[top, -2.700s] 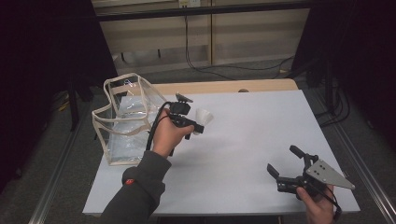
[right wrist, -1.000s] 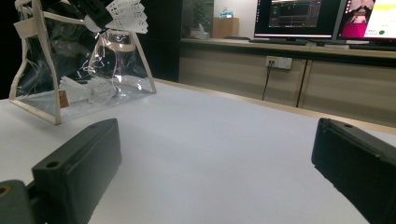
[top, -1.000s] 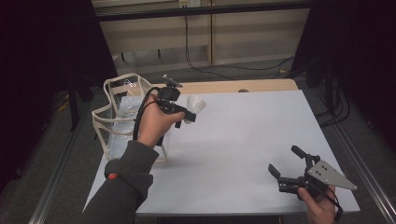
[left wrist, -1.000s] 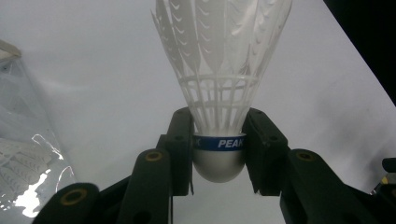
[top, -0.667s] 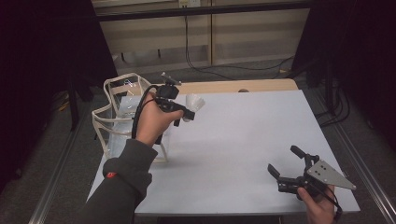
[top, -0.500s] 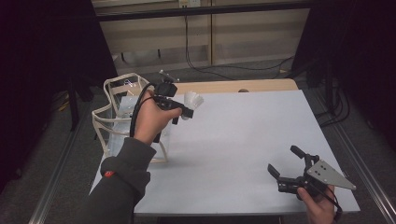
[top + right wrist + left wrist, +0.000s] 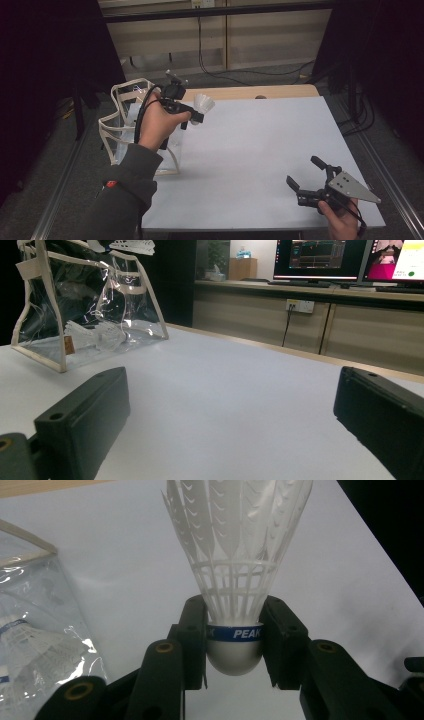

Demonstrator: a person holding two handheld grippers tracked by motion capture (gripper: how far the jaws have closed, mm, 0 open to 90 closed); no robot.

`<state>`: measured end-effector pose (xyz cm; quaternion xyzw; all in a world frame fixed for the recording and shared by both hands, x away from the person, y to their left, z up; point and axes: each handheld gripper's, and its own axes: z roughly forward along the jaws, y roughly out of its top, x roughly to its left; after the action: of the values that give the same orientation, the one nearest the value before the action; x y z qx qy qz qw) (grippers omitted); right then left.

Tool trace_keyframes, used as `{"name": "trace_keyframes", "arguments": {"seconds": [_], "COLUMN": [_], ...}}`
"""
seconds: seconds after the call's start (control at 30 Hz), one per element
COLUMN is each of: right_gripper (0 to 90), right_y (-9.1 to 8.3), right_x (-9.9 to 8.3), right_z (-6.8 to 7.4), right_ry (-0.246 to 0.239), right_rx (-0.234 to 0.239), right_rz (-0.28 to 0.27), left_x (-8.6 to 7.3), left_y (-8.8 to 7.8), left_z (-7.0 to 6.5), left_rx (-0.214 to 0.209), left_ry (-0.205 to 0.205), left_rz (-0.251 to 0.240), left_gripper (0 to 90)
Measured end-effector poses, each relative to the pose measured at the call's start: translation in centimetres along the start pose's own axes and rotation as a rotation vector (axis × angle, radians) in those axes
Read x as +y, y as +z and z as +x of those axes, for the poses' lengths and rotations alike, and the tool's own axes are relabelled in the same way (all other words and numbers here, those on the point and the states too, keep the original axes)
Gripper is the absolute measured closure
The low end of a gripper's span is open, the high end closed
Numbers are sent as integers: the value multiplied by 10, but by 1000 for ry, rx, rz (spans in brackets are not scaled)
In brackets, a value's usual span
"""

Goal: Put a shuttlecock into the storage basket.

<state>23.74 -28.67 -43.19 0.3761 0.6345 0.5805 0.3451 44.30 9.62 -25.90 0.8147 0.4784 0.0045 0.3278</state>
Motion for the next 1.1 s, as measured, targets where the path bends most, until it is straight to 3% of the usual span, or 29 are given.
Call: {"name": "trace_keyframes", "arguments": {"seconds": [1.1], "right_gripper": [16], "right_y": [0], "right_x": [0], "right_z": [0], "right_ry": [-1], "right_rx": [0], "right_rz": [2], "left_x": [10], "left_y": [-24], "left_z": [9], "left_rx": [12], "left_ry": [-29], "left_rz": [-39], "left_gripper": [653]}}
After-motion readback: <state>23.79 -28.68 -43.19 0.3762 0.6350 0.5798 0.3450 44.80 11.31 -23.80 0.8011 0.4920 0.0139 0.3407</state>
